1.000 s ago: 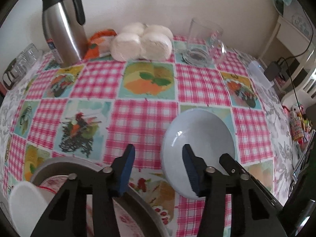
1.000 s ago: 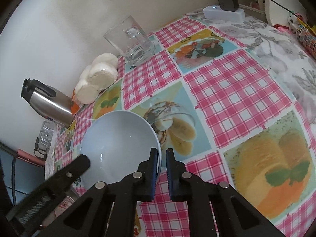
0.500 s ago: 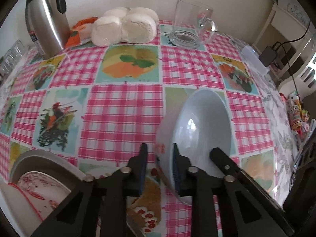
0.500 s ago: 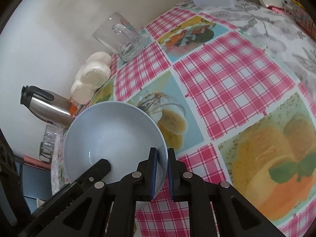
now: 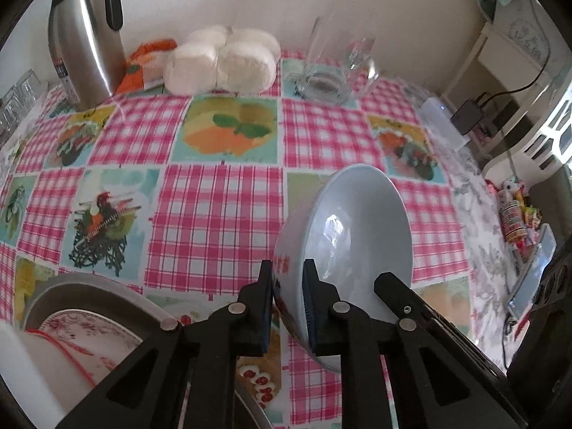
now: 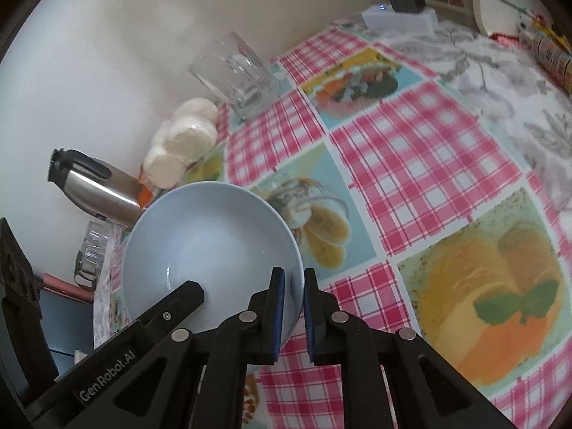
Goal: Organize plates and bowls
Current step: 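Carry the pale blue bowl with the right gripper over the basin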
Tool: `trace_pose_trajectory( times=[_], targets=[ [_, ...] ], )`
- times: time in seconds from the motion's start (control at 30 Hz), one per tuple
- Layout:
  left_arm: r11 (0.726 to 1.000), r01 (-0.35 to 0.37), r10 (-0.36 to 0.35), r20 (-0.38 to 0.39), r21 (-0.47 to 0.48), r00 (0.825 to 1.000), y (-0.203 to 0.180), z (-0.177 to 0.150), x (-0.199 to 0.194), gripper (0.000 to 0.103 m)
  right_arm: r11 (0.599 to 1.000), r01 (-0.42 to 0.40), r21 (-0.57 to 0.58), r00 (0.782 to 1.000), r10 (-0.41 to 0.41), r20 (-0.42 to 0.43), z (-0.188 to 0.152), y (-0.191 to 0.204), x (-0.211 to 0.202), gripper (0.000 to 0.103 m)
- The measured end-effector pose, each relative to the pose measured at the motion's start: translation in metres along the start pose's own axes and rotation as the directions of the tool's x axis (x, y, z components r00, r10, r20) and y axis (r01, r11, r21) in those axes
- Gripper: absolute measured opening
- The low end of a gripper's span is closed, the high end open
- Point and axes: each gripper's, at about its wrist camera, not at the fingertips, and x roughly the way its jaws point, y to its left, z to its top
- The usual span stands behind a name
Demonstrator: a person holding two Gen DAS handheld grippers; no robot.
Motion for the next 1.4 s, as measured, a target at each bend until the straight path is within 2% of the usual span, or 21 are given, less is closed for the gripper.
trace_pose_trajectory(
  times=[0.27,0.5,0.63,0.97,1.4],
  targets=[
    [0.997,0.081,-0.081,0.083,0.001,0.993,0.003,0.006,-0.054,0.016,0.999,-0.001,-0.052,0.995,0.006,0.104,0.003,0.030,-0.056,0.011],
    [0.991,0.133,-0.133,0.153,0.009,0.979,0.014,0.002,-0.108,0.018,0.992,0.018,-0.124,0.975,0.009,0.221,-0.005,0.074,-0.115,0.011],
    [0.989,0.149,-0.151,0.177,0.021,0.973,0.022,-0.003,-0.130,0.018,0.989,0.024,-0.146,0.964,0.015,0.264,-0.015,0.094,-0.136,0.012],
    [0.978,0.210,-0.205,0.213,-0.002,0.955,0.056,-0.016,-0.172,0.018,0.979,0.023,-0.201,0.951,0.041,0.307,-0.045,0.132,-0.164,0.013],
    [0.975,0.217,-0.205,0.207,-0.039,0.957,0.087,-0.039,-0.188,0.019,0.972,0.024,-0.235,0.954,0.048,0.294,-0.081,0.155,-0.167,0.014]
  ],
)
